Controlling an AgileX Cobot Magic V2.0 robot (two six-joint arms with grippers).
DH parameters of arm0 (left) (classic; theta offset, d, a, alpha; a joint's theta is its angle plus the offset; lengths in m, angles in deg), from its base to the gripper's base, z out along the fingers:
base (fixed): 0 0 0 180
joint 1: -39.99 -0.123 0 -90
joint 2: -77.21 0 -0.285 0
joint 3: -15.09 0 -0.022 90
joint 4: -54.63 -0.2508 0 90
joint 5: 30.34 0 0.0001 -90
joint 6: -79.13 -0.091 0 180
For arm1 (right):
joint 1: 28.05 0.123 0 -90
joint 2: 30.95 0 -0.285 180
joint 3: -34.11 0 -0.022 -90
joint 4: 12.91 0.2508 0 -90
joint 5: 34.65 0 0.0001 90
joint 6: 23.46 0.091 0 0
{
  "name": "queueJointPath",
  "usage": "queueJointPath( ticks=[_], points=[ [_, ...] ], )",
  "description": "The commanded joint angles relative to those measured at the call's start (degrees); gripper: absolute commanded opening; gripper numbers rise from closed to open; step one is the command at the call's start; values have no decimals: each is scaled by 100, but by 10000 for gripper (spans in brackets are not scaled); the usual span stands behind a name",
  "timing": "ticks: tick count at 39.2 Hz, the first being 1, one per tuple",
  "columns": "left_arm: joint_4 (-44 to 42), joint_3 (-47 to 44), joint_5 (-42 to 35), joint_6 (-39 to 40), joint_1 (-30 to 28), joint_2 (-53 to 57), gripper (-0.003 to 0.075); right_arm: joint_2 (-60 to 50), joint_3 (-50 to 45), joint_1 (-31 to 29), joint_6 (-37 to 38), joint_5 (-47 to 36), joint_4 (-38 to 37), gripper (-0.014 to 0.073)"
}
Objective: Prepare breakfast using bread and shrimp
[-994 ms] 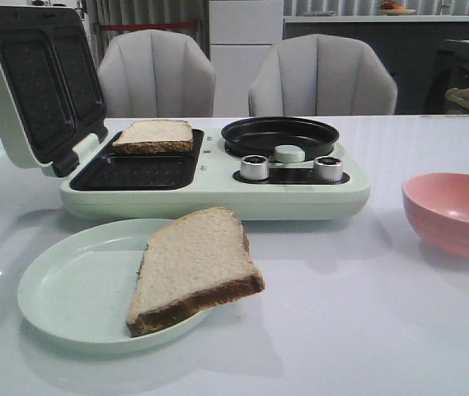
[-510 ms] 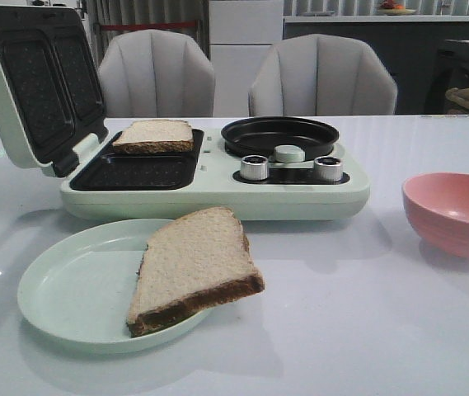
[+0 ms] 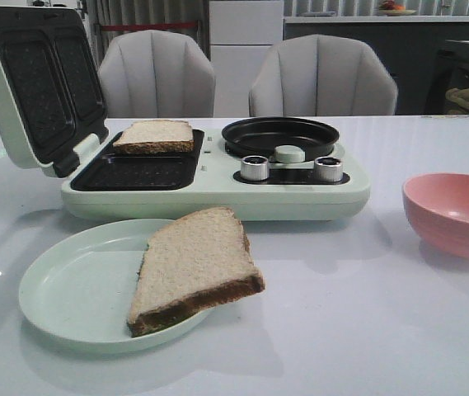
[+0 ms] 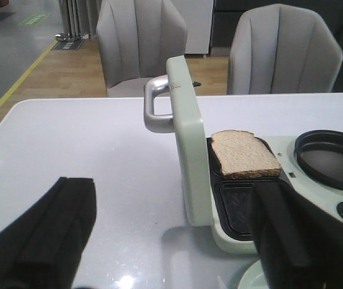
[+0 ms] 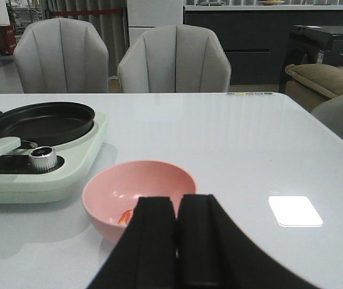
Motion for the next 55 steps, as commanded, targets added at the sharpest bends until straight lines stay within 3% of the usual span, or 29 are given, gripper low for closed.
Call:
queueJointPath(
  ticks=[1,17,25,41,49,55],
  points=[
    [140,-93,-288,70,-20,530,566,-126,90,-29,-34,-447,-77,140],
    [-26,-994,280,-144,99,2642,566,-126,90,-29,-34,-447,-77,140],
    [-89,-1240,736,-611,521,2748,566,-126,90,-29,-34,-447,-77,140],
    [-130,-1440,517,-611,910,2748,566,-126,90,-29,-40,-476,-77,140],
    [-130,-1440,517,-611,910,2748,566,-120,251,-23,53,-1425,2,140],
    [-130,-1440,517,-611,910,2748,566,238,1122,-23,53,-794,-183,140]
  ],
)
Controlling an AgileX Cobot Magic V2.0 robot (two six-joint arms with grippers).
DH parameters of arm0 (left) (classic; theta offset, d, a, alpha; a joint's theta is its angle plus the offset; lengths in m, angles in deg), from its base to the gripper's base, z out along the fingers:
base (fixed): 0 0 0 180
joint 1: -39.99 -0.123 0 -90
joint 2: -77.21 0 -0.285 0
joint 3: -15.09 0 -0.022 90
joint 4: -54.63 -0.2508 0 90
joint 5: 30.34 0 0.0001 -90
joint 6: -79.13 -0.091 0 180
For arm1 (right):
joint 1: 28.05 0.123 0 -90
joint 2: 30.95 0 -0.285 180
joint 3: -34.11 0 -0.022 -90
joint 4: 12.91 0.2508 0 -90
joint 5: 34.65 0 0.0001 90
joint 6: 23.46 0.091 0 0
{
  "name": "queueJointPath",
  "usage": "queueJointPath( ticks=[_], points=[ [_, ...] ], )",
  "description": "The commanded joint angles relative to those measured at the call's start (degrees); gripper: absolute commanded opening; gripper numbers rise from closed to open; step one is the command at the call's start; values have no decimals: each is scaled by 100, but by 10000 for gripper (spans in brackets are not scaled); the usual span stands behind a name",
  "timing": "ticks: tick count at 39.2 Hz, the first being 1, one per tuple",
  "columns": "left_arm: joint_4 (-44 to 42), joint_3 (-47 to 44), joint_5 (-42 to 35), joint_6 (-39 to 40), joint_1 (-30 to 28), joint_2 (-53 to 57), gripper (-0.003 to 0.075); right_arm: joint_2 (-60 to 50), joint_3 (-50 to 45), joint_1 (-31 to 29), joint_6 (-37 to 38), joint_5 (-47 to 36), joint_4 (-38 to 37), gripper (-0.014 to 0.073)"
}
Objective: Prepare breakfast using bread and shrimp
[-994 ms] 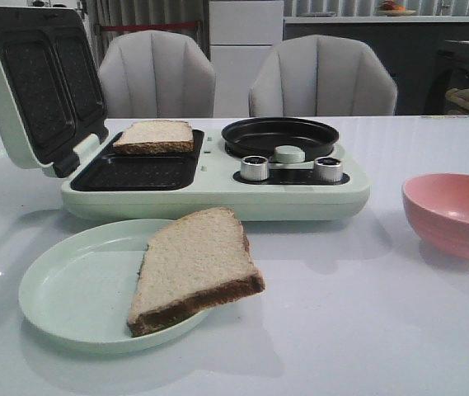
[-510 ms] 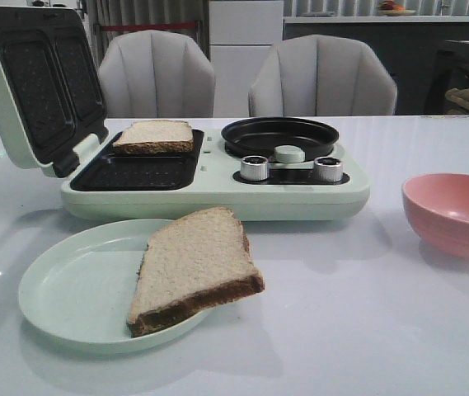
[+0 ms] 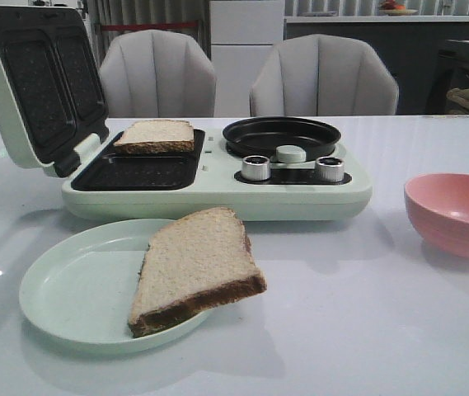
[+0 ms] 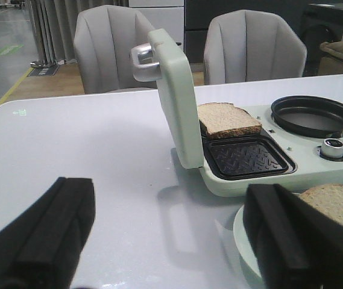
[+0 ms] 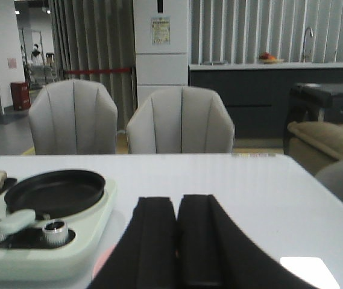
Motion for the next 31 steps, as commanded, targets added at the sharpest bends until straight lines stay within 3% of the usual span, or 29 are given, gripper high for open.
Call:
queueJointPath(
  ticks=[1,9,20,31],
  points=[
    [-122,155,-434,-3,48,-87,566,345,847,-23,13,-15,-167,140],
    [-122,155,-434,-3,48,-87,566,1452,2051,-23,13,1466,-82,140],
    [-122,155,-445,-3,48,-87,566,1812,2002,2,13,1412,-62,140],
    [-122,155,-445,-3,48,-87,566,1841,2014,553,13,1624,175,163]
  ],
)
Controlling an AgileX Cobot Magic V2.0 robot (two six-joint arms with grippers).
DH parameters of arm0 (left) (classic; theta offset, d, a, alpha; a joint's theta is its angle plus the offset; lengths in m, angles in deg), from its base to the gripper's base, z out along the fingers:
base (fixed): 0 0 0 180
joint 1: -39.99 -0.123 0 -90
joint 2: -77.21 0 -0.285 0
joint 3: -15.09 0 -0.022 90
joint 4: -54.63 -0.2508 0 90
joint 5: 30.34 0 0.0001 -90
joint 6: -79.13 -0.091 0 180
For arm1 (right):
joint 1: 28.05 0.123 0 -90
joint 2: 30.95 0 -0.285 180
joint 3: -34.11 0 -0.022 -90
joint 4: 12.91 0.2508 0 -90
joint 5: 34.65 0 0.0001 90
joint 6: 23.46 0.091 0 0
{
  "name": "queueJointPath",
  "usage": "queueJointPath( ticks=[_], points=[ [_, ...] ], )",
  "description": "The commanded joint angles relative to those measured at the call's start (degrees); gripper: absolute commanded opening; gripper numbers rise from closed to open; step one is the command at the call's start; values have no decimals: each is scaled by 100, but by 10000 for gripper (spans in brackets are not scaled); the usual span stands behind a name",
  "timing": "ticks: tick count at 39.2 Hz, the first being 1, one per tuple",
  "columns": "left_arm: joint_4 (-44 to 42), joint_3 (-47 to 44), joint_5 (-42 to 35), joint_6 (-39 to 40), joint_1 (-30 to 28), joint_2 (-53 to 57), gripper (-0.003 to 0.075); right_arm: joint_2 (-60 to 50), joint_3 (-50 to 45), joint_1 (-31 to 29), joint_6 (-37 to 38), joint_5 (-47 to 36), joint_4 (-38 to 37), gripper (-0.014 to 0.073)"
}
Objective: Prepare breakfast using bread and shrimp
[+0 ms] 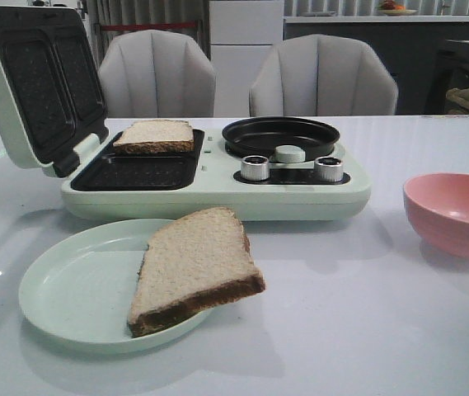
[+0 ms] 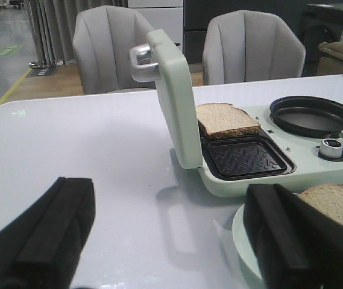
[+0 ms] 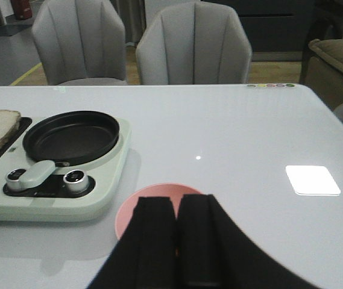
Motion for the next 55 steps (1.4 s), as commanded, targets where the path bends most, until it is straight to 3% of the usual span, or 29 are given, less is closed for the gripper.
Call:
queueJointPath(
  ticks=[1,8,14,26,32,41,55],
  points=[
    [-122,155,-441,-3,48,-87,566,140,192,66,9,-338,75,178],
    [-122,155,-441,-3,48,-87,566,581,251,66,9,-817,537,352],
    [-122,155,-441,-3,48,-87,566,1239,599,100,3,-569,1220,460],
    [-122,155,-441,-3,48,-87,566,3180,2037,823,3,820,1689,456],
    [-122,155,-441,-3,48,-87,566,4284,2585,1260,-106,849,2493,456],
    [-122,155,-441,-3,48,-87,566,5634,3095,1857,-312,876,3096,456],
    [-122,155,-441,-3,48,-87,566,7115,3594,1943,-1089,827,4274,456]
  ],
)
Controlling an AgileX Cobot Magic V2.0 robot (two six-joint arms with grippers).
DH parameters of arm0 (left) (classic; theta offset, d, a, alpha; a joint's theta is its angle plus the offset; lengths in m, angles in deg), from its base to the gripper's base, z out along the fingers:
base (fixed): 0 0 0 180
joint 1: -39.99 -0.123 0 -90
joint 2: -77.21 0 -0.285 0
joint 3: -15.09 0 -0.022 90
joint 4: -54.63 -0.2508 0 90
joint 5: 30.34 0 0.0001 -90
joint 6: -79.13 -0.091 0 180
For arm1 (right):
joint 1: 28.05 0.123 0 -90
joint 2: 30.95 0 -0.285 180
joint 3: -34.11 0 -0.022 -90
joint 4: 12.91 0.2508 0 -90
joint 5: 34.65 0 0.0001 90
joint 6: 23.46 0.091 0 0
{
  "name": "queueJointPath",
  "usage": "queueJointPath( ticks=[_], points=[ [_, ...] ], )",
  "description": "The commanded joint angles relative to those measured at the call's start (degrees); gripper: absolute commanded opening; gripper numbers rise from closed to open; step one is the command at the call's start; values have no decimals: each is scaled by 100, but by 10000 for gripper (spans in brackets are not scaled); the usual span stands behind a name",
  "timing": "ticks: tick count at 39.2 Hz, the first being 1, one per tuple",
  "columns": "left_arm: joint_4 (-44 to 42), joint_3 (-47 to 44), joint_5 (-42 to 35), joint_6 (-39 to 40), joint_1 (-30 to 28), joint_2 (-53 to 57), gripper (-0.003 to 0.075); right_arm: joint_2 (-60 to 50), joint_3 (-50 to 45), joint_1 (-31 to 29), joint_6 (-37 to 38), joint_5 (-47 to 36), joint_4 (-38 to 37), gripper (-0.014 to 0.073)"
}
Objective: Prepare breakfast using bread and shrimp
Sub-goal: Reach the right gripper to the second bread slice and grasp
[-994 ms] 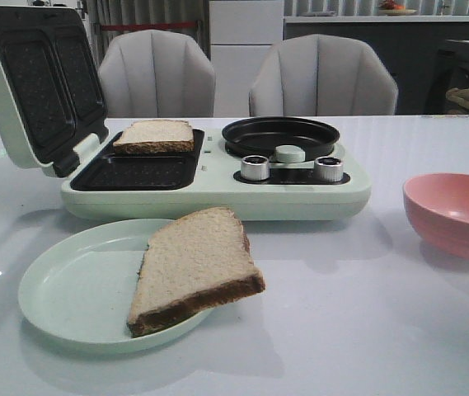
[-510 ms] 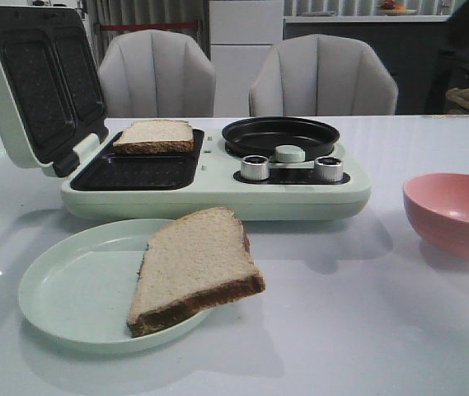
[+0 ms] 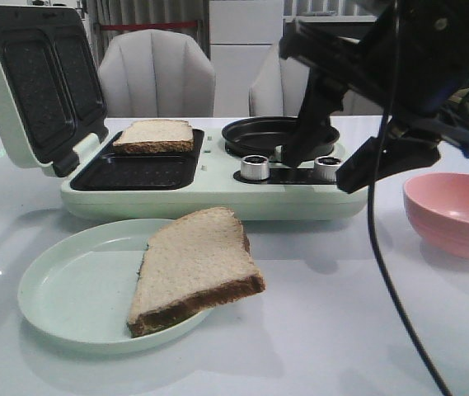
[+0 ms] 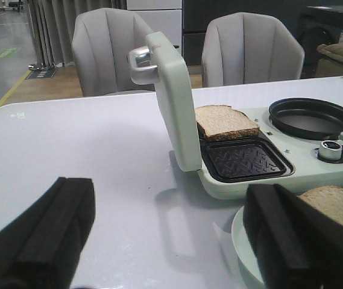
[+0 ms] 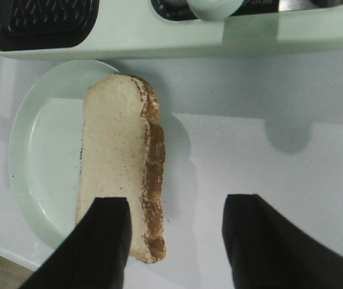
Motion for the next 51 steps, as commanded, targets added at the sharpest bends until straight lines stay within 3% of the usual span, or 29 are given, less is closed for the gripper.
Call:
queueJointPath(
  ticks=[1,14,21,29,39,51],
  points=[
    [-122,155,-403,9,48,-90,566,162,310,4,-383,-260,510,456],
    [-122,155,-403,9,48,-90,566,1326,807,83,-1718,-176,2311,456],
    [-122,155,-403,9,48,-90,566,1679,843,123,-2281,-176,2903,456],
    [-122,155,-403,9,48,-90,566,1856,912,123,-2730,-34,3328,439],
    [-122,155,-403,9,48,-90,566,1872,1182,117,-2932,251,3497,242],
    [-122,155,-403,9,48,-90,566,1853,1673,110,-3092,905,3577,234]
  ],
)
